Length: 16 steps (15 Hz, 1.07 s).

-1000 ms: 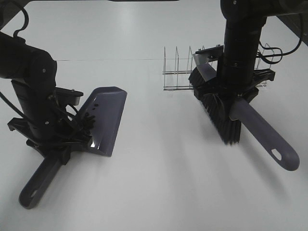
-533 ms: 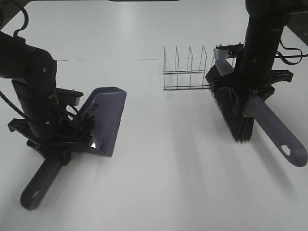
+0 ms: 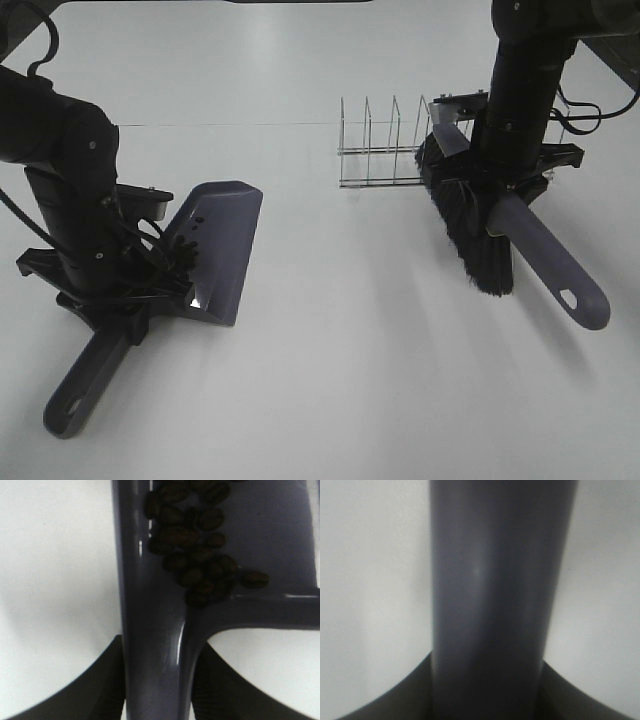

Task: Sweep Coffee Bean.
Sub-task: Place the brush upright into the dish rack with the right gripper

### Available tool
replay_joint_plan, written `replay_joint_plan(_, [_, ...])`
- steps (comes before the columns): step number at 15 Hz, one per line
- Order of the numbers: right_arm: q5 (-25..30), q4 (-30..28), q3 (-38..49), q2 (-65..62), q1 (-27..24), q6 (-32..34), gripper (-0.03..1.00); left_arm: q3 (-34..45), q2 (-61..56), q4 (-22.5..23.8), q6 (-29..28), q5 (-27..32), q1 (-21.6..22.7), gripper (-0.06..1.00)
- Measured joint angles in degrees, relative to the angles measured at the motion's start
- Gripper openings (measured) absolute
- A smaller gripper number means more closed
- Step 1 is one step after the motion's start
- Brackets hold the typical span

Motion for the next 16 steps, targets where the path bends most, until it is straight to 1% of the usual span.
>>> replay_joint_plan(4, [0.2, 0.0, -5.0, 2.6, 0.0, 0.0, 0.33, 0.0, 0.0, -0.2, 0.0, 0.2, 0.0, 0.32])
replay_joint_plan(5, [0.4, 0.0, -8.8, 4.4, 0.0, 0.5, 0.33, 0.0, 0.0, -0.3, 0.0, 0.4, 0.0, 0.32])
replay_joint_plan(6, [0.7, 0.1, -10.2, 5.2, 0.0, 0.6, 0.33, 0.0, 0.0, -0.3, 0.0, 0.5, 0.0, 0.32])
replay_joint_plan(11, [1.2, 0.9, -14.7, 7.6, 0.0, 2.1, 0.33, 0.0, 0.1, -1.0, 0.0, 1.7, 0.0, 0.32])
replay_joint_plan(16, [0.9, 5.2, -18.2, 9.5, -2.2, 4.5, 0.33, 0.0, 0.1, -1.5, 0.0, 2.1, 0.0, 0.32])
